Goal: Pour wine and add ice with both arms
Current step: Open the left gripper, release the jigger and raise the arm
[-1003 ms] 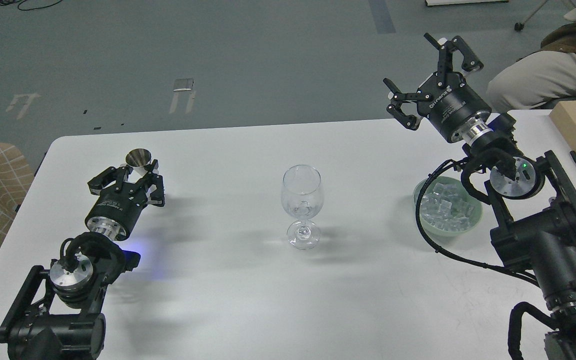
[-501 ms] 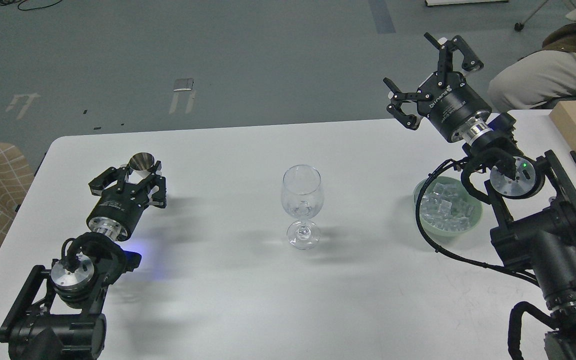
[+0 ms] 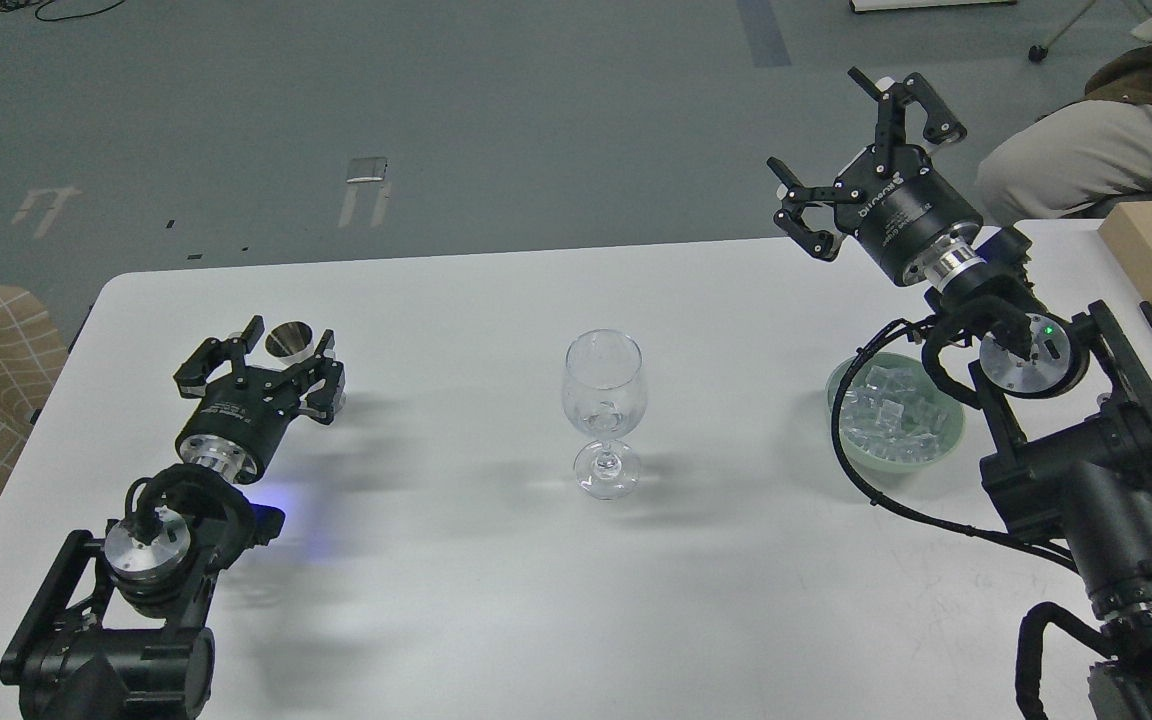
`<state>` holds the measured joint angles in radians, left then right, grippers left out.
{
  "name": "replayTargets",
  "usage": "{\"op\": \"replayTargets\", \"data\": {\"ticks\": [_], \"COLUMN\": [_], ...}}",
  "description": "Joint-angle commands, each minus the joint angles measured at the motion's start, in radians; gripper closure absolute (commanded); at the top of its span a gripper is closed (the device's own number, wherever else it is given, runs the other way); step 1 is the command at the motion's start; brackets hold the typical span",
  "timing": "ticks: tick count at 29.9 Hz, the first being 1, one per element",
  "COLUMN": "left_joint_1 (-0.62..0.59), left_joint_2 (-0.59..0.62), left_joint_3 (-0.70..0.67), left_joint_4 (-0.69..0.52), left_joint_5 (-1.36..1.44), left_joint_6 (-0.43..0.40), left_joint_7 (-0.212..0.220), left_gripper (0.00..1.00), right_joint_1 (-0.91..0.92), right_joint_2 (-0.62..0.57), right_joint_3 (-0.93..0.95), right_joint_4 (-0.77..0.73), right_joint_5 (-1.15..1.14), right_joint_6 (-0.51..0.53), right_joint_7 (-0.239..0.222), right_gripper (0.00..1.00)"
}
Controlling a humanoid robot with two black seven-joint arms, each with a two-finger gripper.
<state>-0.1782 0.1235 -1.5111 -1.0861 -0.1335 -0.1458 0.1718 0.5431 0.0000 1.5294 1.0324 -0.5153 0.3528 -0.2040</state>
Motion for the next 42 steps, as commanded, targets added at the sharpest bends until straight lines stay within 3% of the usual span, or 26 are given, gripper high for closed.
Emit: {"op": "replayTargets", "data": {"ticks": [1,4,14,22,30,33,37,42], "left_joint_1": [0.0,-0.001,-0.004,-0.007,-0.06,-0.099,-0.125,-0.204], "left_joint_2": [0.001,0.002,0.065,0.14,0.297,0.34,0.384,0.389], "left_joint_3": [0.003,0.005,0.002,-0.008,0.011,0.034,0.04,0.032], "left_joint_4": [-0.006,-0.018,-0.029,-0.129,-0.204,-0.204,-0.199,-0.199], "left_joint_5": [0.003,0.008,0.011,0.011,0.017,0.029,0.139,0.238], "left_joint_6": [-0.004,-0.011,-0.087,-0.077,-0.093,-0.132,-0.259,-0.304], "left_joint_7": [0.001,-0.002,-0.011,-0.017,0.002,0.002,-0.002,-0.011], "left_gripper": [0.1,0.03,0.02,0.02,0.02,0.02,0.02,0.02], "right_joint_1": [0.001,0.001,0.001,0.0,0.001,0.005,0.024,0.044], "right_joint_2": [0.0,0.0,0.0,0.0,0.0,0.0,0.0,0.0], "right_joint_3": [0.001,0.0,0.0,0.001,0.003,0.003,0.003,0.003], "right_joint_4": [0.0,0.0,0.0,0.003,0.006,0.008,0.006,0.003], "right_joint_5": [0.0,0.0,0.001,0.001,0.001,0.001,0.001,0.001], "right_joint_6": [0.0,0.0,0.0,0.0,0.0,0.0,0.0,0.0], "right_joint_7": [0.0,0.0,0.0,0.0,0.0,0.0,0.0,0.0], "right_gripper": [0.0,0.0,0.0,0.0,0.0,0.0,0.0,0.0]}}
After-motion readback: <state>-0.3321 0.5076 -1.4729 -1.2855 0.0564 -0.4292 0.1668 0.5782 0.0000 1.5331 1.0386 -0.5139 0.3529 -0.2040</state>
